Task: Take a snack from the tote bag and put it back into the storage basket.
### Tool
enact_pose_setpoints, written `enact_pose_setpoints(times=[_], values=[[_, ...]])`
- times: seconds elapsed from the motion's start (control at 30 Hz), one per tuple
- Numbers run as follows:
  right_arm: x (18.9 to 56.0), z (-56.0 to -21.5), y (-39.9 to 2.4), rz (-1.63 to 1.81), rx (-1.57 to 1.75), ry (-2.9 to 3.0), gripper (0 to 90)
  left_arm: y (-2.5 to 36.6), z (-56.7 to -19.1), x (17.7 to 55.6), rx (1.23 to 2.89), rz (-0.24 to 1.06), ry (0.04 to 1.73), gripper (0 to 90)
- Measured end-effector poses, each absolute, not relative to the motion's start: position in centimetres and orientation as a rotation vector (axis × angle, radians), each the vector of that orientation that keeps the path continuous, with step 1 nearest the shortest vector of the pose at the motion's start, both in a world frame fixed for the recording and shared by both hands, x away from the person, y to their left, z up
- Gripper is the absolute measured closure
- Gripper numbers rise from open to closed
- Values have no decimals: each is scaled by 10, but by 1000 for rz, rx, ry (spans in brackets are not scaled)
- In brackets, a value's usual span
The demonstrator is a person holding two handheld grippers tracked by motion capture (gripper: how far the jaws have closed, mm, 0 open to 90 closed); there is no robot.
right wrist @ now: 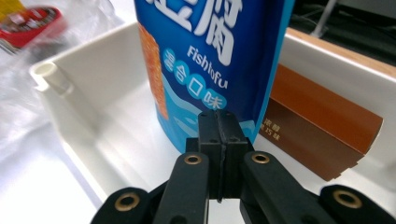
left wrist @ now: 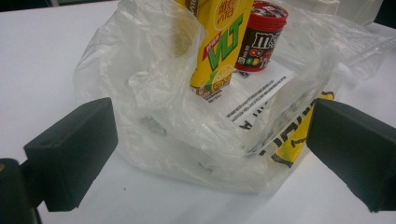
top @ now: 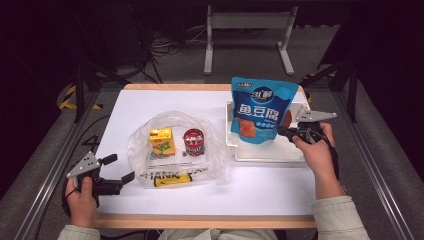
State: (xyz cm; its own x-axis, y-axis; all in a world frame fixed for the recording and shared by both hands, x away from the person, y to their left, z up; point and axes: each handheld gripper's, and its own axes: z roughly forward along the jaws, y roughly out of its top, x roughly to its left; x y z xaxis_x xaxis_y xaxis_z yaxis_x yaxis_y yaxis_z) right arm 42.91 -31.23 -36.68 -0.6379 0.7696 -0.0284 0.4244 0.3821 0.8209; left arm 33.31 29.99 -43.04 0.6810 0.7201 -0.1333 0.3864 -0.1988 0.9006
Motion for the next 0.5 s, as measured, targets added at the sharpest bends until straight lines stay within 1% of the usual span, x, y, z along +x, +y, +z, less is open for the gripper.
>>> enact_pose_setpoints(times=[0.5], values=[[445,-384,-295,961,1146,2275,900,305,-431,326,1811,402,896,28]])
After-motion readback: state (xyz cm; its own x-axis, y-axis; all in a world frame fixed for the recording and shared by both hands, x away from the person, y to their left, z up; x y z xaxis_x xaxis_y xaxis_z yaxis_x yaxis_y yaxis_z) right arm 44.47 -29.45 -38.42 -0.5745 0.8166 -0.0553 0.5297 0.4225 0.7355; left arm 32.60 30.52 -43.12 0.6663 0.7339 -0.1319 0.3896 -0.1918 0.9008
